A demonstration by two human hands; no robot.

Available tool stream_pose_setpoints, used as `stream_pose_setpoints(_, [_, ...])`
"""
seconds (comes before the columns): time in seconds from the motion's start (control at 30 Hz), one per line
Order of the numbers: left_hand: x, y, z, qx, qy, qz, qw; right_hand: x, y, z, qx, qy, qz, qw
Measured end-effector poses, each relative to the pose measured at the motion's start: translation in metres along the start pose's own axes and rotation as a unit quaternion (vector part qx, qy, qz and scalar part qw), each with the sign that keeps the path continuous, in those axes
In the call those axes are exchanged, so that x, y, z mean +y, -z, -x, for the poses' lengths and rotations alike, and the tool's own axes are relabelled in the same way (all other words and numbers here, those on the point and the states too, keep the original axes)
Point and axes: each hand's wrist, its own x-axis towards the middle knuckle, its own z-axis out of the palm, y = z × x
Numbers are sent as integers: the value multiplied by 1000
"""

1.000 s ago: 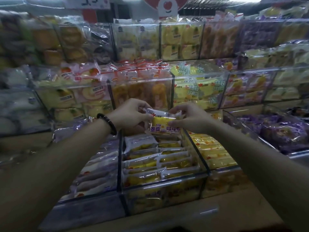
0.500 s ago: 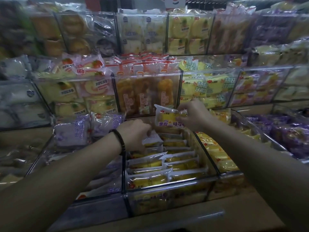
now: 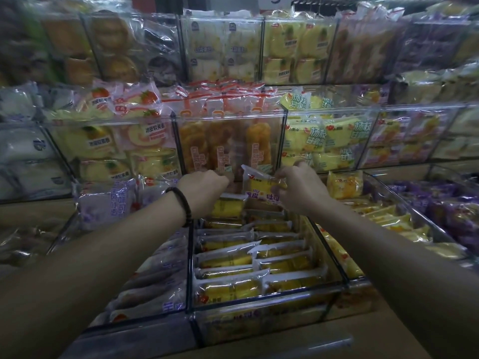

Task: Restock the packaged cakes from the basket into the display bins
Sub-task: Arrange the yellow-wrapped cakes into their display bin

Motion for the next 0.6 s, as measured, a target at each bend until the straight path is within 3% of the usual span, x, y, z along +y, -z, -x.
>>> stream_pose_setpoints(0.37, [9,-9,-6,-10,-18,-63,998,3,7,-5,70,-6,-84,994])
stream_pose_setpoints(0.6, [-9,-18,-7,7,-45,14,999,11,4,-14,-3,46,-21,999])
